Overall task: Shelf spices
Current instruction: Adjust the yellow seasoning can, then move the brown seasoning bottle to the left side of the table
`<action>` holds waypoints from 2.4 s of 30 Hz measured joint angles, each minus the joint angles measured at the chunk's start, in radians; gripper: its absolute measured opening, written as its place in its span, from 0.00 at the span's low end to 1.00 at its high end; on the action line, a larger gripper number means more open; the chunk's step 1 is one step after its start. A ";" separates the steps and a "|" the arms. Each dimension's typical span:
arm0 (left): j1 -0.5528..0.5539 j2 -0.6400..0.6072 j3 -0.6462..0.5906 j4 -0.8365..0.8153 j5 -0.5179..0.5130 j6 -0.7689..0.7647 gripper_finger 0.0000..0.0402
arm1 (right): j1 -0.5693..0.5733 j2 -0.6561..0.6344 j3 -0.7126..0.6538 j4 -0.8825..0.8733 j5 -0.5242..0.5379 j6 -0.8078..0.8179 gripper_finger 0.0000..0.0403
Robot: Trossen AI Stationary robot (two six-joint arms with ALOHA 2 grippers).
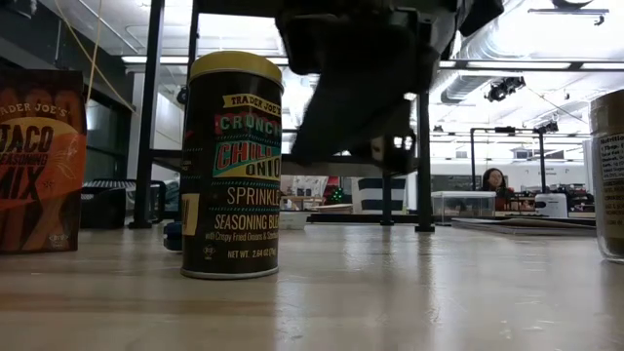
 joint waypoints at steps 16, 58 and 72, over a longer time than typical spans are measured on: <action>-0.003 0.010 0.000 0.002 -0.040 -0.014 0.00 | -0.096 0.015 0.026 0.149 -0.173 -0.116 0.00; 0.001 -0.004 -0.001 -0.019 -0.309 -0.040 0.00 | 0.072 -0.544 -0.471 0.001 0.134 0.537 0.00; 0.001 -0.004 -0.001 -0.016 -0.265 -0.049 0.00 | 0.205 -0.503 -0.308 -0.560 0.091 0.590 0.00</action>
